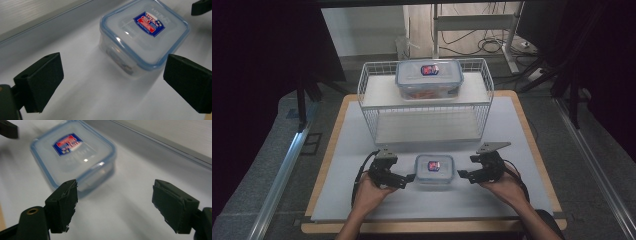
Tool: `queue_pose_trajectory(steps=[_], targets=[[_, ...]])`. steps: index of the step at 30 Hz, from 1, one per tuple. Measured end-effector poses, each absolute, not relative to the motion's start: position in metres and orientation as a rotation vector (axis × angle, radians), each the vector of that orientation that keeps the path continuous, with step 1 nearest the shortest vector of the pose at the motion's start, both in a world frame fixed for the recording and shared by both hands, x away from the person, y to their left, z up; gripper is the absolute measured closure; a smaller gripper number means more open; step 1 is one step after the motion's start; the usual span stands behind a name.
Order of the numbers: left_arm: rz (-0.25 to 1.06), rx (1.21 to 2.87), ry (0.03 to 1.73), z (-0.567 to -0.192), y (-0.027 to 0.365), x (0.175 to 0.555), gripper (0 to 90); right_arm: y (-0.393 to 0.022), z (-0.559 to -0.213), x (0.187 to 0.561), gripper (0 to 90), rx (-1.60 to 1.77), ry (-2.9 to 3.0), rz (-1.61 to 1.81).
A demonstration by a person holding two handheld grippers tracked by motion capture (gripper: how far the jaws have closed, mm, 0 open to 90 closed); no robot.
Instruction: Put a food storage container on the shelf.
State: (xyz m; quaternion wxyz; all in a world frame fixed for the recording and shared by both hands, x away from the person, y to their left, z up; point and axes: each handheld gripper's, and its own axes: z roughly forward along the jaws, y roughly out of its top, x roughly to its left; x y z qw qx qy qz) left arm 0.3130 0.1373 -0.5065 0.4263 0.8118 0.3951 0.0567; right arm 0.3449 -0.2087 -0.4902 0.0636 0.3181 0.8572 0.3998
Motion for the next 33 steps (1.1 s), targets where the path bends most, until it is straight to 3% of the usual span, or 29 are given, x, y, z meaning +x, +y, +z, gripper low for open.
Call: queue_pose_trajectory(steps=[6, 15, 24, 33], targets=[[0.047, 2.037, 0.969, -0.509, 0.128, 0.328, 12.7, -0.192, -0.493, 0.352, 18.6, 0.974, 2.648, 1.229], [-0.145, 2.005, 0.949, -0.523, 0.113, 0.342, 17.1, -0.178, -0.502, 0.362, 17.3, 1.073, 2.76, 1.253], [-0.175, 2.007, 0.958, -0.524, 0.111, 0.339, 18.2, -0.175, -0.51, 0.366, 20.9, 1.189, 2.842, 1.31], [-0.189, 1.979, 0.968, -0.522, 0.12, 0.328, 31.9, -0.183, -0.507, 0.354, 36.8, 1.176, 2.818, 1.344]])
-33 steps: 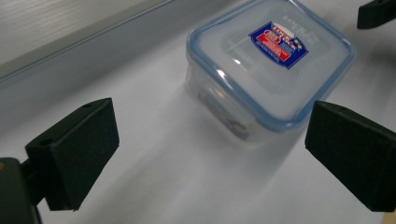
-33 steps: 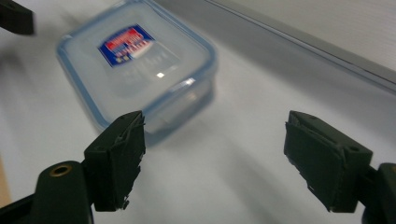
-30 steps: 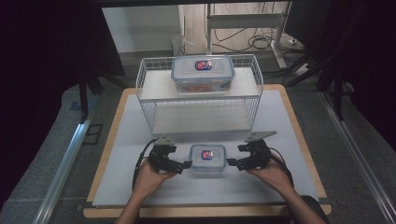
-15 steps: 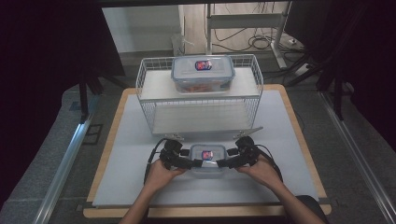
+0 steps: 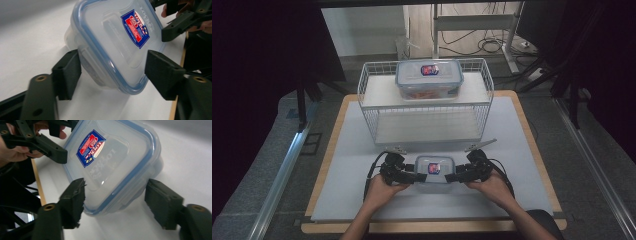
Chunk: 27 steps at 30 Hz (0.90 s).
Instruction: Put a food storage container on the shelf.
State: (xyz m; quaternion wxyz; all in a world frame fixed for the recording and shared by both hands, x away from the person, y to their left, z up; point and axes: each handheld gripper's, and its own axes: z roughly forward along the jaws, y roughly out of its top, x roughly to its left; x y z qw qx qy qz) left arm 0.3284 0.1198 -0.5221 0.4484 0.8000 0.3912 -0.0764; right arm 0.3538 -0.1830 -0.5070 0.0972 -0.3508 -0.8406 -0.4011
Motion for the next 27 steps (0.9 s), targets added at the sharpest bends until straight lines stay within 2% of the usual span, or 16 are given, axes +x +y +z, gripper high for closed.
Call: queue_pose_trajectory(steps=[5, 13, 17, 27], targets=[[-0.233, 1.932, 0.966, -0.522, 0.129, 0.329, 43.0, -0.19, -0.506, 0.353, 46.4, -1.051, -2.446, -1.224], [-0.278, 1.879, 0.978, -0.524, 0.137, 0.324, 51.4, -0.196, -0.508, 0.355, 54.3, -1.073, -2.343, -1.262], [-0.3, 1.848, 0.984, -0.526, 0.141, 0.322, 54.6, -0.198, -0.508, 0.354, 55.3, -1.059, -2.329, -1.274], [-0.303, 1.821, 1.0, -0.526, 0.141, 0.32, 55.4, -0.199, -0.509, 0.352, 55.5, -1.058, -2.326, -1.295]])
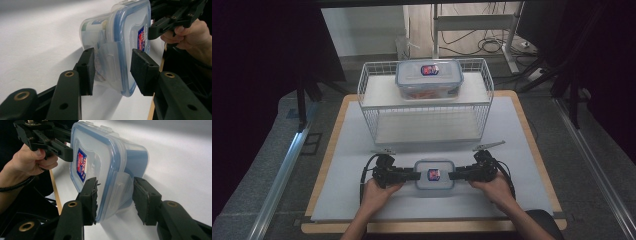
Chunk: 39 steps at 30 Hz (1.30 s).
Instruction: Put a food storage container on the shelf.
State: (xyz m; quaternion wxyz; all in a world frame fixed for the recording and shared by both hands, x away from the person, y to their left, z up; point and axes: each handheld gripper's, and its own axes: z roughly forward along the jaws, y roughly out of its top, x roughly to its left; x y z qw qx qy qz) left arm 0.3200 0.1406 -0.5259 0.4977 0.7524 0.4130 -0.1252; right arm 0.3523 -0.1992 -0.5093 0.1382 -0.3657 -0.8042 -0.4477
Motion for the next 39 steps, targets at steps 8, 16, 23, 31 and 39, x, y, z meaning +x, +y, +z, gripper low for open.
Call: queue_pose_trajectory(steps=[8, 16, 23, 31, 39], targets=[[-0.323, 1.817, 0.996, -0.527, 0.143, 0.322, 55.6, -0.2, -0.51, 0.352, 56.4, -1.046, -2.32, -1.308], [-0.306, 1.809, 1.004, -0.525, 0.143, 0.323, 54.0, -0.201, -0.507, 0.353, 58.8, -1.045, -2.275, -1.356], [-0.286, 1.804, 1.005, -0.52, 0.142, 0.324, 54.0, -0.201, -0.505, 0.355, 58.8, -1.055, -2.265, -1.366], [-0.227, 1.805, 0.976, -0.497, 0.142, 0.326, 54.0, -0.202, -0.486, 0.357, 58.9, -1.041, -2.267, -1.427], [-0.159, 1.791, 0.953, -0.468, 0.145, 0.329, 54.0, -0.197, -0.456, 0.363, 58.5, -1.008, -2.311, -1.477]])
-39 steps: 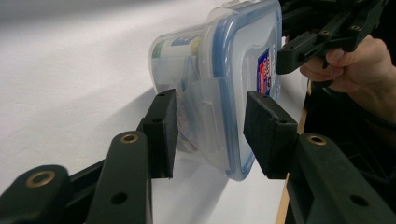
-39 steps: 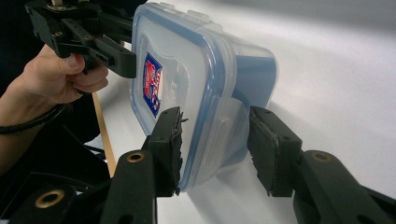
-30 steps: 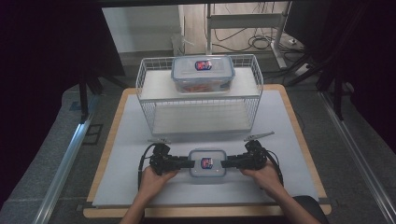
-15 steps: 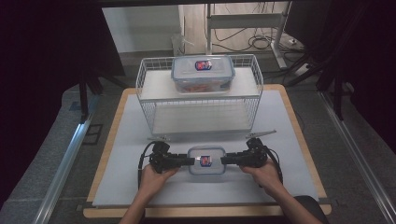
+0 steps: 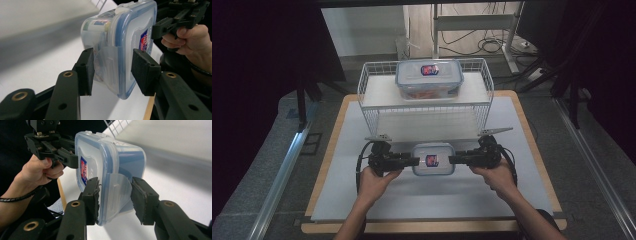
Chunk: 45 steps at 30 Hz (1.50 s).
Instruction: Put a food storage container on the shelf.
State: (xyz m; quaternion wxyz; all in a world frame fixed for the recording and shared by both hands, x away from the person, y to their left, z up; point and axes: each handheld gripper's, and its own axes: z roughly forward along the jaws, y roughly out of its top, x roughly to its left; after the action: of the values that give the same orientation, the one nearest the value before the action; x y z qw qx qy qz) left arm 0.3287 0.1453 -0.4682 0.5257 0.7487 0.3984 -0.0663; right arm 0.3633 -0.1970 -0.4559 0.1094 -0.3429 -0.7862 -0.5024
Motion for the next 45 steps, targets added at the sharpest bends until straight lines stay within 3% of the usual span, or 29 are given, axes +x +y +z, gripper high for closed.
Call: queue_pose_trajectory(steps=[27, 45], targets=[[0.063, 1.789, 0.853, -0.309, 0.154, 0.368, 53.8, -0.19, -0.313, 0.408, 58.4, -0.893, -2.332, -1.702], [0.074, 1.701, 0.914, -0.274, 0.162, 0.416, 53.3, -0.177, -0.268, 0.457, 57.4, -0.965, -2.31, -1.778]])
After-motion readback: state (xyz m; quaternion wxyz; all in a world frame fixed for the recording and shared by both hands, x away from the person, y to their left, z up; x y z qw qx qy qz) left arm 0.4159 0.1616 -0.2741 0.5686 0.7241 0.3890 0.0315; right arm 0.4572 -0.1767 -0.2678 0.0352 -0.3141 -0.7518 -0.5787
